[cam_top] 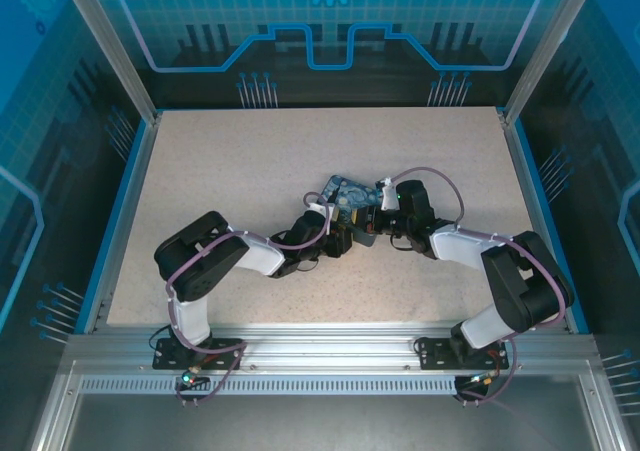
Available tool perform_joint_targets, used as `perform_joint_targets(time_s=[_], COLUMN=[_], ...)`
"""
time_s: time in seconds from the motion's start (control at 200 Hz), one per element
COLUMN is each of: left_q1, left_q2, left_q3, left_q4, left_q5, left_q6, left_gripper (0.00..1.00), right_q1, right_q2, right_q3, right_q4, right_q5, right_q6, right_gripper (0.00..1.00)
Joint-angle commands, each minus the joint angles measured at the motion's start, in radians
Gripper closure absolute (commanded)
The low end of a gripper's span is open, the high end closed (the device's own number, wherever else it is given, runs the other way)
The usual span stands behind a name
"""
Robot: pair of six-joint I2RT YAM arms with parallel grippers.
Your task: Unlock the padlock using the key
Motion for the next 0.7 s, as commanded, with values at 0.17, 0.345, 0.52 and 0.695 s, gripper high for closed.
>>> perform_joint_targets(time_s=[0.17,0.345,0.52,0.695], left_q1=[-0.024,-0.025,-0.025,-0.025], left_q2=[-0.031,-0.078,-0.124,-0.163], left_q3=[0.014,0.006,0.009,0.016], left_q4=[0.027,0.012,-0.016,-0.041], left_q5=[0.036,0.036,0.042,0.045], left_q6=[-0.003,-0.021,-0.058,-0.087], left_gripper=[0.69,0.70,0.72,0.75], right_q1=[0.017,0.021,0.048,0.077], right_q2=[-0.110,-0.252,-0.430,-0.563], right_q3=[0.041,-0.022,-0.139,-0.236], right_q4=[-0.143,-0.225,-0.318,-0.354], right_q5=[0.059,0.115,0.179,0.212], right_q6=[-0.085,-0.154,-0.255,-0.310], right_gripper=[1.00,1.00,1.00,1.00])
